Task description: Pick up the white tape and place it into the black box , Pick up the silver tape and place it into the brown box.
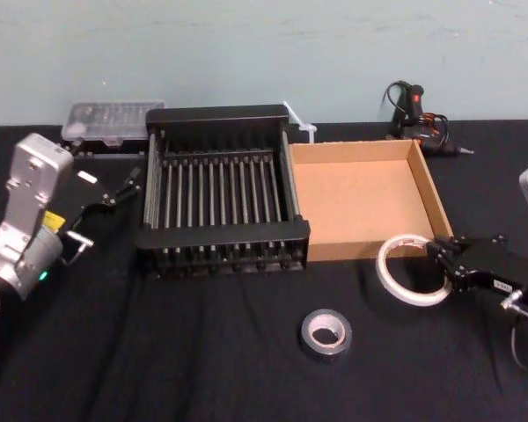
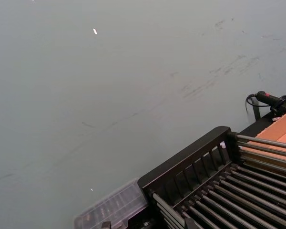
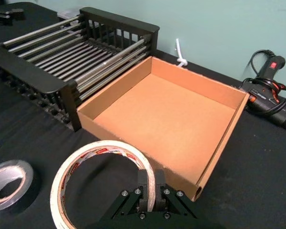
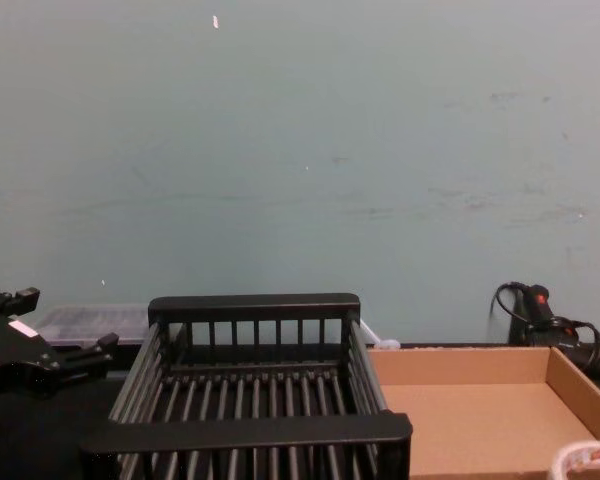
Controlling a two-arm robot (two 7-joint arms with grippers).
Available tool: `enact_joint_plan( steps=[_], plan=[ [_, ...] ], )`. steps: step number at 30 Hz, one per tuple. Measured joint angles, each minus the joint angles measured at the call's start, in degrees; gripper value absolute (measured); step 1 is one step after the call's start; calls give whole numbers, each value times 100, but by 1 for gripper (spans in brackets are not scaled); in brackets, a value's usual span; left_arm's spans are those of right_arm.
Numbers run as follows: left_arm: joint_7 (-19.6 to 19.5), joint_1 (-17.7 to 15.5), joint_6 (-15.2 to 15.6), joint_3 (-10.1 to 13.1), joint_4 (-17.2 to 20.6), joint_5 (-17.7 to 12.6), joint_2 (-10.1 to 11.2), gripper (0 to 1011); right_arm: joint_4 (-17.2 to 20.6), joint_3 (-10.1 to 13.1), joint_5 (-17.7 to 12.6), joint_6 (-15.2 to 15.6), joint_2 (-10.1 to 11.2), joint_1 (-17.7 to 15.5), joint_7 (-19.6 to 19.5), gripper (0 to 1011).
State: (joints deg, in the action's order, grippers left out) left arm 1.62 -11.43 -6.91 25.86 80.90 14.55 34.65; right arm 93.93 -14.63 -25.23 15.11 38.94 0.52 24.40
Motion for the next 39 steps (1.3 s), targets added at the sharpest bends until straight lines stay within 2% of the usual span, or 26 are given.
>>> enact_joint_plan(
  steps=[16,18,32,39],
  plan=[
    [0,0,0,0,0,0,0,1001,-533,-351,333,18,-401,864,-18,95],
    [0,0,0,0,0,0,0,1001,-644,-427,388,-2,-491,1040,21,95],
    [0,0,0,0,0,0,0,1001,-1062,-788,638,-158,-814,1739,269,95],
    [0,0,0,0,0,0,0,1001,-1362,-1057,832,-287,-1015,2156,444,95]
  ],
)
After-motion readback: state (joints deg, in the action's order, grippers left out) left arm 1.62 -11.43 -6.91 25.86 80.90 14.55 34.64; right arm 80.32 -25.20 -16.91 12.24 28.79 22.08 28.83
